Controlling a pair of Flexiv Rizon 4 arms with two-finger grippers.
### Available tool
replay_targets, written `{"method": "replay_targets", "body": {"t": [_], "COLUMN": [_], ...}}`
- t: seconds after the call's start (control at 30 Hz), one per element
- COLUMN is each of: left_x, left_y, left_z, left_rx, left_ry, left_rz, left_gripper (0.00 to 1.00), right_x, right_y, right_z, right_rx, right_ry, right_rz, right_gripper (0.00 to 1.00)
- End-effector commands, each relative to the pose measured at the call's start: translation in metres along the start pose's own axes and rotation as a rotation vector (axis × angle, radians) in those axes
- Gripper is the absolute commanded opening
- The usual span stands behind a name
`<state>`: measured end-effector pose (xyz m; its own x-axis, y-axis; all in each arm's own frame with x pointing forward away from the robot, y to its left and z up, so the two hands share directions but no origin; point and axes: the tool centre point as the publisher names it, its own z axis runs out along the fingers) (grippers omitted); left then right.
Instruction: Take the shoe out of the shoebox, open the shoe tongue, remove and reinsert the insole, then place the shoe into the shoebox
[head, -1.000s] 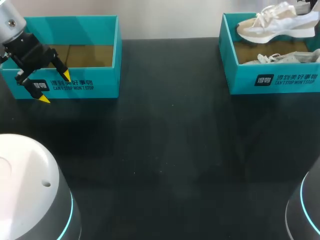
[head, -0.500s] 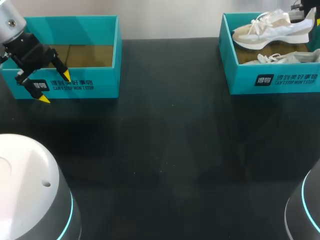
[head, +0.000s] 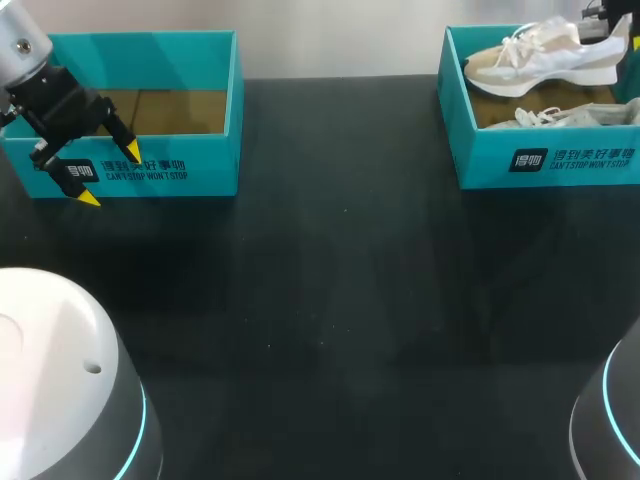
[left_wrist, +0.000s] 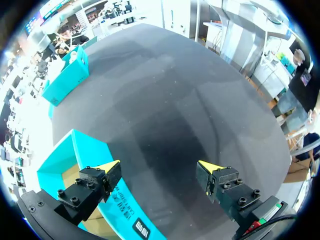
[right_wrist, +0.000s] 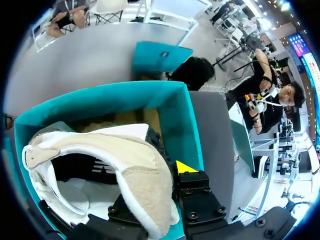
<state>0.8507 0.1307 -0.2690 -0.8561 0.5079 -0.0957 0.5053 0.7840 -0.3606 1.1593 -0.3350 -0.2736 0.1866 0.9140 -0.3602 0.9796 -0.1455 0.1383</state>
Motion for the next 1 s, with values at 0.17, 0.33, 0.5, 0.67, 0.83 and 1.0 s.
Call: {"method": "replay_targets", "body": {"t": [0.17, 0.33, 0.5, 0.67, 0.83, 1.0], "left_x": [0.001, 0.001, 0.001, 0.001, 0.001, 0.001], "left_y": [0.000, 0.000, 0.000, 0.000, 0.000, 0.000], "left_z": [-0.001, -0.001, -0.001, -0.001, -0.001, -0.001], "left_rx": [-0.003, -0.003, -0.003, -0.003, -0.003, -0.003], "left_ry": [0.000, 0.000, 0.000, 0.000, 0.000, 0.000], "left_rz": [0.000, 0.000, 0.000, 0.000, 0.000, 0.000], "left_gripper": [1.00, 1.00, 1.00, 1.00, 1.00, 1.00], "right_x": [-0.005, -0.006, -0.002, 0.003, 0.009, 0.014], "right_y": [0.002, 0.004, 0.000, -0.010, -0.009, -0.001], "right_z": [0.022, 0.030, 0.041, 0.054, 0.066, 0.069], "right_rx": [-0.071, -0.091, -0.080, -0.051, -0.037, -0.034], "right_ry": [0.037, 0.039, 0.031, 0.027, 0.038, 0.041], "right_rz": [-0.006, -0.001, -0.011, -0.020, -0.032, -0.043], "right_gripper": [0.00, 0.00, 0.00, 0.00, 0.00, 0.00]}}
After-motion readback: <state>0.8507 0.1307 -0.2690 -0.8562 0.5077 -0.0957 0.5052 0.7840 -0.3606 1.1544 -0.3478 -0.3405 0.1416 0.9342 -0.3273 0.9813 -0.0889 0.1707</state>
